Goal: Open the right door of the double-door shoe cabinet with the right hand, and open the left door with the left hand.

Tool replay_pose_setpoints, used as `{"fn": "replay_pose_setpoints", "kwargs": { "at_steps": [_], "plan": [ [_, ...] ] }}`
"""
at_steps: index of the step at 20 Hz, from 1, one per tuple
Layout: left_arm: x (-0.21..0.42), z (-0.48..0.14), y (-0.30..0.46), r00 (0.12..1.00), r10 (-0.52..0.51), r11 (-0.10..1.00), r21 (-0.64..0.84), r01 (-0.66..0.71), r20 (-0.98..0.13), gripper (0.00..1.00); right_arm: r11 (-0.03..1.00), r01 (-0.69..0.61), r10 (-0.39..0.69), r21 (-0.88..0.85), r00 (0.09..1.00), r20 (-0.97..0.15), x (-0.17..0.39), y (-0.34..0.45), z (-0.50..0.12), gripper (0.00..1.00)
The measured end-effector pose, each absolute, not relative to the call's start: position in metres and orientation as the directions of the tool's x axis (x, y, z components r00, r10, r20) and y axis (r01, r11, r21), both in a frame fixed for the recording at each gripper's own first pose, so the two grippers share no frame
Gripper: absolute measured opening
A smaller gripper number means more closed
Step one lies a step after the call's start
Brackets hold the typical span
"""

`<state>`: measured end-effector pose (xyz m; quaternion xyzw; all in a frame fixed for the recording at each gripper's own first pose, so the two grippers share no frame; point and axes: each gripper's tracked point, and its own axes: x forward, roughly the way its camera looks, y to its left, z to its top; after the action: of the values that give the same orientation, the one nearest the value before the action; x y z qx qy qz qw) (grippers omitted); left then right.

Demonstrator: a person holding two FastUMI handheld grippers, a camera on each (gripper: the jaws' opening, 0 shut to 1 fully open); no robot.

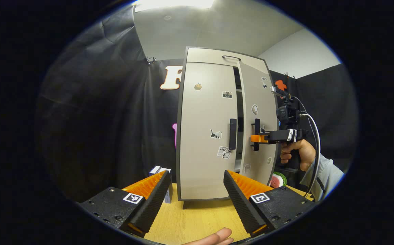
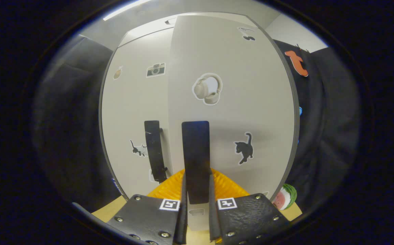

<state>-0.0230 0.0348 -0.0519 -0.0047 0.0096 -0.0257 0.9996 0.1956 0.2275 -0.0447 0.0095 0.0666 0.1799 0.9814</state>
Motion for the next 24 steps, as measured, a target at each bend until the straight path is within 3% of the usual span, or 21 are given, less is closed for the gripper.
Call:
{"fn": "replay_pose_setpoints", "kwargs": {
  "at_steps": [9, 10, 12, 24],
  "plan": [
    [-0.028, -0.041, 0.016, 0.998, -0.065, 0.998, -0.011, 0.065, -0.011, 0.99, 0.902, -0.425, 0.432, 0.075, 0.887, -0.163, 0.176, 0.214, -0.046, 0.26],
    [-0.028, -0.041, 0.015, 0.998, -0.063, 0.998, -0.013, 0.063, -0.011, 0.99, 0.897, -0.434, 0.442, 0.083, 0.884, -0.155, 0.177, 0.214, -0.043, 0.20],
    [-0.027, -0.042, 0.014, 0.998, -0.063, 0.998, -0.011, 0.062, -0.019, 0.99, 0.891, -0.444, 0.454, 0.096, 0.876, -0.163, 0.177, 0.213, -0.044, 0.19],
    [-0.030, -0.047, 0.004, 0.996, -0.085, 0.996, -0.016, 0.085, -0.032, 0.99, 0.901, -0.428, 0.434, 0.071, 0.885, -0.171, 0.154, 0.172, -0.039, 0.16]
  ]
}}
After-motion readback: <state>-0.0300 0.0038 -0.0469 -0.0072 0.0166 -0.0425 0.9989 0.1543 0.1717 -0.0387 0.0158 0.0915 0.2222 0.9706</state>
